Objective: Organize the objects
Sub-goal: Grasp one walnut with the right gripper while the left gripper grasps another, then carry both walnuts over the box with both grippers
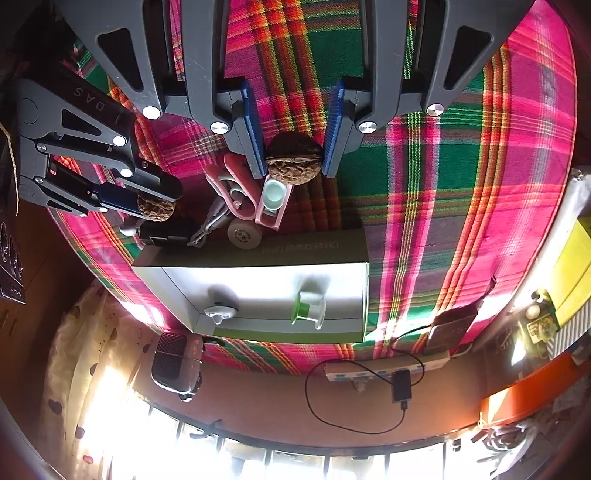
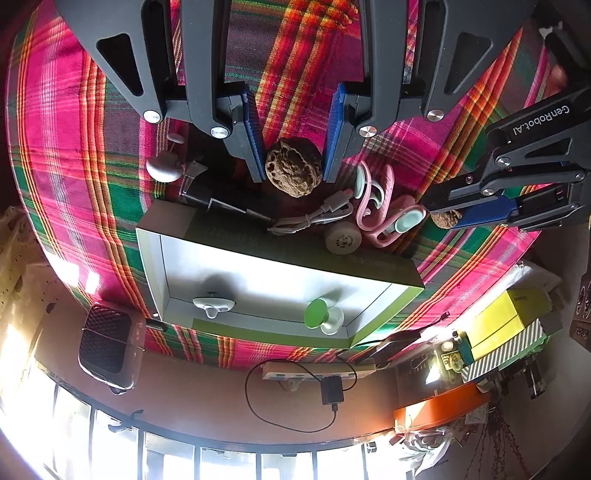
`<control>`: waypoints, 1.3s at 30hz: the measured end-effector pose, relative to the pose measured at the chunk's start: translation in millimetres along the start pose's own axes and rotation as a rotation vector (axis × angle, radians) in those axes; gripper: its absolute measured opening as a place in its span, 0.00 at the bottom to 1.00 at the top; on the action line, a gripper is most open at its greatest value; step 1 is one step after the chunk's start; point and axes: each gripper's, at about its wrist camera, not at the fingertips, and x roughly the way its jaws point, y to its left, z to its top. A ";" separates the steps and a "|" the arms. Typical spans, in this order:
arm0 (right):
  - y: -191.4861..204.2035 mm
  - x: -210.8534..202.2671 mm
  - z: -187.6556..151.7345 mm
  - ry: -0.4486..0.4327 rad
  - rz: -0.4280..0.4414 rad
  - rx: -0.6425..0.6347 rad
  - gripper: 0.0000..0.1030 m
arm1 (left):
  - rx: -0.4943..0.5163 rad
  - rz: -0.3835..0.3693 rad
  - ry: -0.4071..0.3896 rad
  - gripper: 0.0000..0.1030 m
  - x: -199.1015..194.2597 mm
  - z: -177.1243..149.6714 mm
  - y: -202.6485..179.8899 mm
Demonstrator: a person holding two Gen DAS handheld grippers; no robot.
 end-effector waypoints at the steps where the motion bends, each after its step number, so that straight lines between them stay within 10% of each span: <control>1: -0.2 -1.1 0.2 -0.002 -0.001 0.000 0.31 | -0.001 -0.002 -0.006 0.28 -1.8 0.1 -0.5; 39: -29.9 12.0 83.5 -0.058 -0.006 -0.001 0.31 | 0.028 0.006 -0.048 0.28 24.4 69.7 -7.4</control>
